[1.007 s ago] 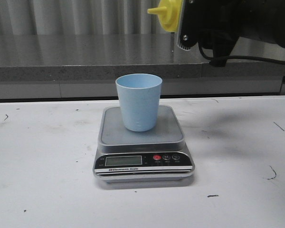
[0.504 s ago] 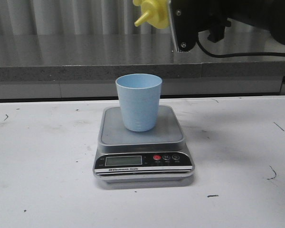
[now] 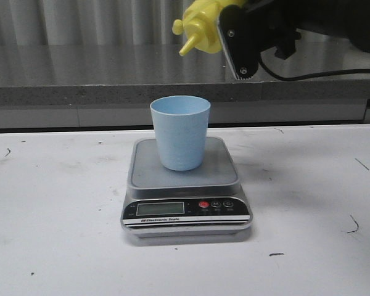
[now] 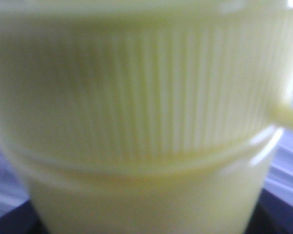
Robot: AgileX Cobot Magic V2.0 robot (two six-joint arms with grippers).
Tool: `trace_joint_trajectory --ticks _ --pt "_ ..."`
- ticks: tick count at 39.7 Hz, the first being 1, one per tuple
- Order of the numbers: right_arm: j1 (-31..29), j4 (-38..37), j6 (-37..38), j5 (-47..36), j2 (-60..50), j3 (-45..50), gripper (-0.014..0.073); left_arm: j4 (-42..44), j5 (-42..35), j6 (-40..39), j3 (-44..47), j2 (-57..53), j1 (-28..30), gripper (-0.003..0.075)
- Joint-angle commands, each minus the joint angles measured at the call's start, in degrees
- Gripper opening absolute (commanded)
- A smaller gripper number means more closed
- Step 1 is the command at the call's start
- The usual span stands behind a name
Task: Pour seasoning into cup on scale with both arms
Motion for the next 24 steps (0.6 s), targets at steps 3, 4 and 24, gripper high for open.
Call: trace_joint_trajectory --ticks 3,4,24 --pt "-0.2 0.4 -0.6 -6.5 -3.2 -2.1 0.0152 -0.4 -4.4 -0.7 -1.5 0.7 0.0 -0.0020" --pt "-0.2 0.7 -0.6 -6.5 -3.2 -2.1 0.0152 -0.4 -4.4 -0.7 -1.5 0.7 0.0 -0.0020" --pt "0.0 32.0 42.2 -9.6 -3.2 -2.1 0.0149 -0.4 -4.4 -0.7 -1.5 0.7 0.0 -0.0020"
